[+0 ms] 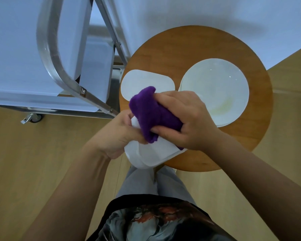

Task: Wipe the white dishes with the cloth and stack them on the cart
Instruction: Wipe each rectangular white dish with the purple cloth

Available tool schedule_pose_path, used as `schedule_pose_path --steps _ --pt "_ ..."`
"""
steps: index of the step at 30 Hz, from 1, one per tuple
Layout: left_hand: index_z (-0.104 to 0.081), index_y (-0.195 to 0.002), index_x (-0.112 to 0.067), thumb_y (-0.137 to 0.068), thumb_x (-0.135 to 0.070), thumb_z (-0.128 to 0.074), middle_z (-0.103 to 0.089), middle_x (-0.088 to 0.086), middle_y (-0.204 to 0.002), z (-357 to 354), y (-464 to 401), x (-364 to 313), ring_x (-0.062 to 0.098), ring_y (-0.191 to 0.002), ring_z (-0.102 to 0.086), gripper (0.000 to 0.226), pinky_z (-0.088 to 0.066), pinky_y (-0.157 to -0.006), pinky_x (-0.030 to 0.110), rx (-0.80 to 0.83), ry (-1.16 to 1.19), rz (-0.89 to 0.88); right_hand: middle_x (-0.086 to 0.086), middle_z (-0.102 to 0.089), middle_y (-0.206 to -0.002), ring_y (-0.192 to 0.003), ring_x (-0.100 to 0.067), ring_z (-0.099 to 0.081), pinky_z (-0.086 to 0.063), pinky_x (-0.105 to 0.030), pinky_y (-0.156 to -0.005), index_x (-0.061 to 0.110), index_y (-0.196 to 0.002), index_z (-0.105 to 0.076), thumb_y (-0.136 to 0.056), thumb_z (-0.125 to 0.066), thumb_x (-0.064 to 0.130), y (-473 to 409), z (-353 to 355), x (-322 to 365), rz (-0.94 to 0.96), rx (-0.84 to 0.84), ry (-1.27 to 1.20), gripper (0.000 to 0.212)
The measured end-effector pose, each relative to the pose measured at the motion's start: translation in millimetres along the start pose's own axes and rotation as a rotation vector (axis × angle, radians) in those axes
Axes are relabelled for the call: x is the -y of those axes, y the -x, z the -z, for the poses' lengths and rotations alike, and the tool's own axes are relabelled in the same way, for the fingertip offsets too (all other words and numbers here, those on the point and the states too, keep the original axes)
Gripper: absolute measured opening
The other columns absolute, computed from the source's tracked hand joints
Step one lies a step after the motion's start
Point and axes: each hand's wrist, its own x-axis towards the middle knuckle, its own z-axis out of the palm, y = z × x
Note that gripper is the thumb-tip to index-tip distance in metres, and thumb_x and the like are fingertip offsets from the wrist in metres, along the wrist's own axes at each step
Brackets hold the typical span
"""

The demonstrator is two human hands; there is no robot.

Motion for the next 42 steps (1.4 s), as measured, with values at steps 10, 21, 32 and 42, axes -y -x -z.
schedule_pose_path --steps 10,21,32,42 --pt "-0.074 -0.088 -0.017 -0.043 -0.013 -0.065 -0.070 0.004 -0.084 -7 9 -14 0.024 -0.080 -0.069 0.046 -0.054 -0.055 0.028 -0.168 0.109 -0.018 0.020 -0.055 -0.104 -0.093 -0.001 -0.058 -0.050 -0.014 -0.076 0.021 -0.121 -0.048 -0.083 -0.056 0.040 6 20 -26 -0.461 -0.363 -0.245 0.044" --pt "-0.066 -0.099 -0.006 -0.034 -0.006 -0.056 -0.070 0.013 -0.096 -48 -11 8 0.029 -0.086 -0.067 0.066 -0.057 -0.067 0.039 -0.510 0.467 -0.108 0.009 -0.056 -0.115 -0.098 -0.004 -0.059 -0.055 -0.027 -0.082 0.037 -0.121 -0.047 -0.084 -0.063 0.039 3 -7 -21 -1.064 -0.899 -0.553 0.040" --pt "-0.061 -0.096 -0.012 -0.056 -0.006 -0.058 -0.070 0.006 -0.084 -66 -30 20 0.024 -0.078 -0.069 0.041 -0.060 -0.062 0.035 -0.743 0.471 -0.056 0.001 -0.052 -0.123 -0.103 -0.012 -0.058 -0.055 -0.035 -0.085 0.031 -0.133 -0.044 -0.083 -0.065 0.039 23 -51 30 -1.260 -0.870 -0.607 0.054" --pt "-0.049 -0.136 -0.016 -0.078 -0.053 -0.056 -0.062 0.013 -0.127 -32 -26 -2 0.030 -0.114 -0.062 0.069 -0.055 -0.086 0.043 -0.375 0.519 0.114 0.015 -0.056 -0.115 -0.098 0.001 -0.058 -0.054 -0.022 -0.077 0.052 -0.105 -0.048 -0.071 -0.070 0.043 36 14 -5 -0.821 -0.252 -0.580 0.041"
